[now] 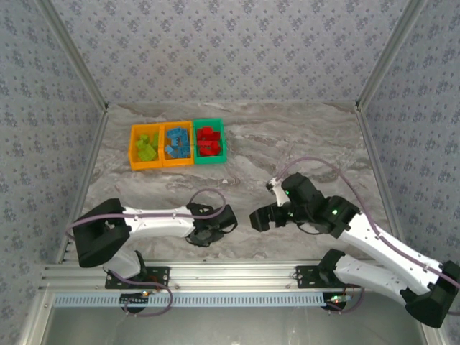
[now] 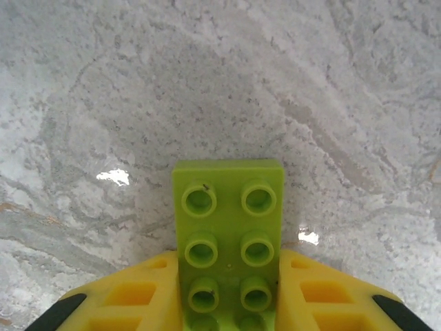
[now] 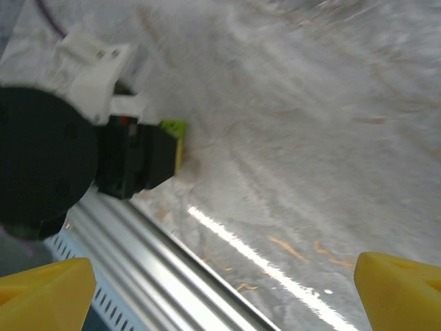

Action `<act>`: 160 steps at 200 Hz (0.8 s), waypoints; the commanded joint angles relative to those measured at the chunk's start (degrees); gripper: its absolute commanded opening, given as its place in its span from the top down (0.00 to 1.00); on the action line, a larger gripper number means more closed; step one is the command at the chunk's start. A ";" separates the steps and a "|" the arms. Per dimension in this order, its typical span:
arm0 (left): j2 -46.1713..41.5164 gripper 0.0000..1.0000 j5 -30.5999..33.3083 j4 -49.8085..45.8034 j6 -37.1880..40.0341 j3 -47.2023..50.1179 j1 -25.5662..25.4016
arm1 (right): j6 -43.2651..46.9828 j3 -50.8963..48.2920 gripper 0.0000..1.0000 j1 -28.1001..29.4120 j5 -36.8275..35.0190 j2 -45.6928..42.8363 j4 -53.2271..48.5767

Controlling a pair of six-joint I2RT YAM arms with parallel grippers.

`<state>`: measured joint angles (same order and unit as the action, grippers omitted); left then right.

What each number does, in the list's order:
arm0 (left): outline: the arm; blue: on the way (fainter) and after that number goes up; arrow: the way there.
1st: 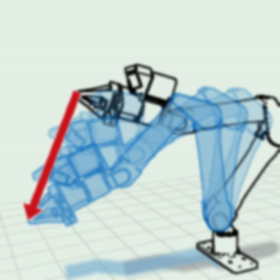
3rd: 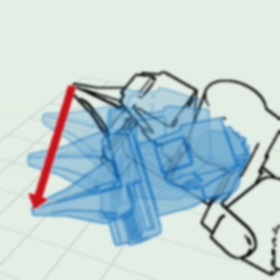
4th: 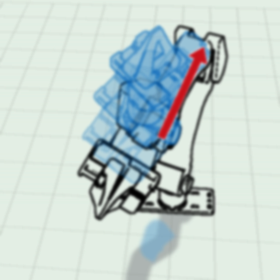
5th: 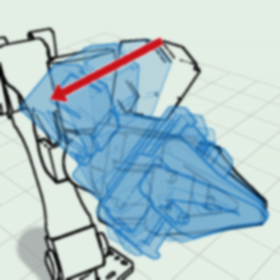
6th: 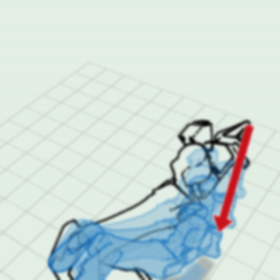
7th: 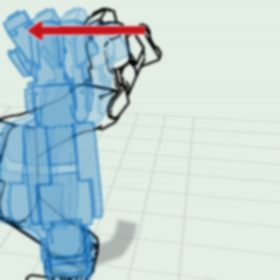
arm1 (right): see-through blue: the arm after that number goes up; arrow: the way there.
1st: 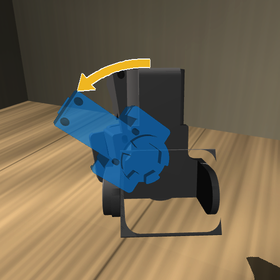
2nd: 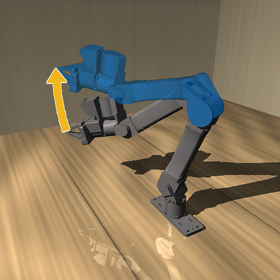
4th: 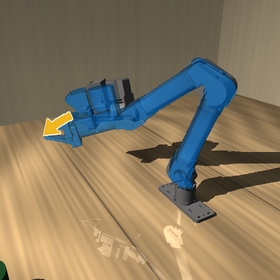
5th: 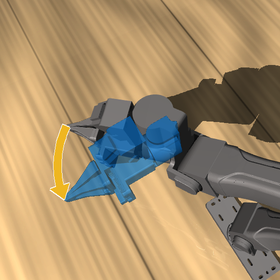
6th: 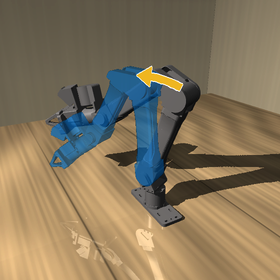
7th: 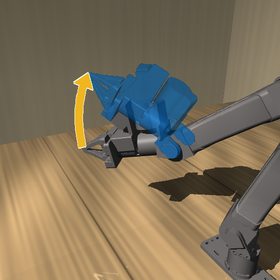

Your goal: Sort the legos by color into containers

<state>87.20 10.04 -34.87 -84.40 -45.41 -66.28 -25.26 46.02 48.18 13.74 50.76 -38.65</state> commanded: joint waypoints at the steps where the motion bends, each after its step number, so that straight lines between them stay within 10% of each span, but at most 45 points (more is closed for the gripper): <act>1: -1.51 0.76 0.87 1.36 5.16 1.05 1.88 | 0.68 -0.25 0.01 2.14 3.59 0.48 5.68; 80: -11.10 0.76 13.42 -1.00 36.38 -15.27 29.05 | -0.65 2.01 0.00 1.22 -8.75 -2.47 5.87; 160: 17.36 0.75 5.44 3.32 56.87 -41.35 57.56 | -1.64 3.96 0.00 1.21 -10.12 -2.38 3.04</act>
<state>97.93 19.14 -31.11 -34.63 -81.45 -13.32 -26.17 47.13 49.63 5.13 48.88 -33.26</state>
